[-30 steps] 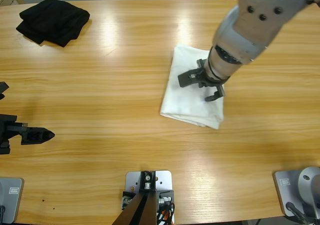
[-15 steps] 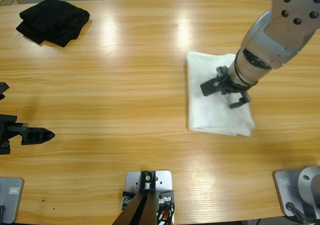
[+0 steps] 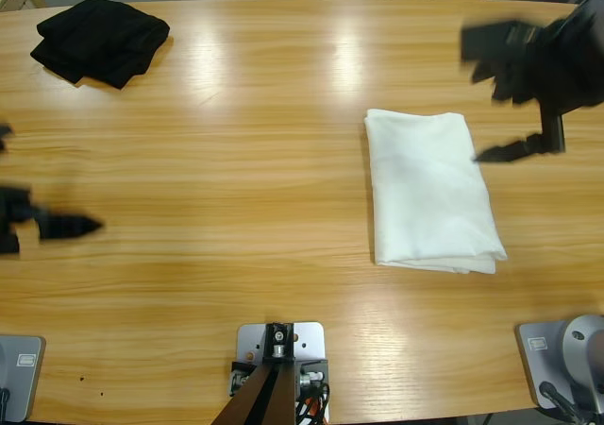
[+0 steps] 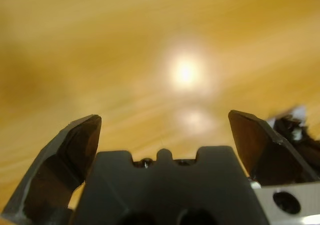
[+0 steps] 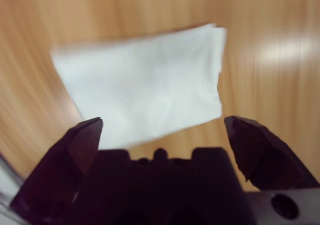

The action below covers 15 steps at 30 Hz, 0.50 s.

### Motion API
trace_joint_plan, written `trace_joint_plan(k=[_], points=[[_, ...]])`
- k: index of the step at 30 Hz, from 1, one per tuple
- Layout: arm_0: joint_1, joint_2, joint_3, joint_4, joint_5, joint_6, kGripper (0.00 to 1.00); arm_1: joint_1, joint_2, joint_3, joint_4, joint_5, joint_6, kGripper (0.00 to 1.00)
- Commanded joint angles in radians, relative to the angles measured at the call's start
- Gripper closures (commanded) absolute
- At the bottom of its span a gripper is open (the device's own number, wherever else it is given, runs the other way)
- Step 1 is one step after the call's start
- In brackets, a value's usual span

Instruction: Fold clothes

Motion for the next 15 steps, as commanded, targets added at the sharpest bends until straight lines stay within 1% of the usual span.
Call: trace_joint_plan(k=[1, 3, 6, 7, 9, 10, 12, 13, 15], points=[[0.415, 0.266, -0.472, 0.085, -0.02, 0.235, 0.009, -0.115, -0.067, 0.014, -0.097, 0.033, 0.558, 0.0], [0.456, 0.399, -0.658, 0.142, -0.02, 0.367, 0.009, -0.115, -0.065, 0.032, -0.131, 0.038, 0.574, 0.0], [0.531, 0.603, -0.898, 0.256, -0.033, 0.625, 0.013, -0.115, -0.057, 0.068, -0.158, 0.056, 0.574, 0.0], [0.56, 0.664, -0.977, 0.301, -0.057, 0.708, 0.022, -0.115, -0.058, 0.083, -0.167, 0.062, 0.574, 0.0], [0.615, 0.78, -1.139, 0.389, -0.077, 0.829, 0.074, -0.115, -0.058, 0.118, -0.189, 0.072, 0.574, 0.0], [0.645, 0.83, -1.204, 0.415, -0.084, 0.86, 0.087, -0.115, -0.056, 0.137, -0.202, 0.073, 0.574, 0.0], [0.708, 0.915, -1.315, 0.42, -0.122, 0.896, 0.097, -0.115, -0.049, 0.16, -0.217, 0.07, 0.574, 0.0], [0.73, 0.962, -1.388, 0.42, -0.127, 0.931, 0.124, -0.115, -0.047, 0.16, -0.217, 0.07, 0.574, 0.0], [0.752, 1.035, -1.474, 0.42, -0.127, 0.943, 0.167, -0.115, -0.032, 0.148, -0.211, 0.067, 0.569, 0.0]])
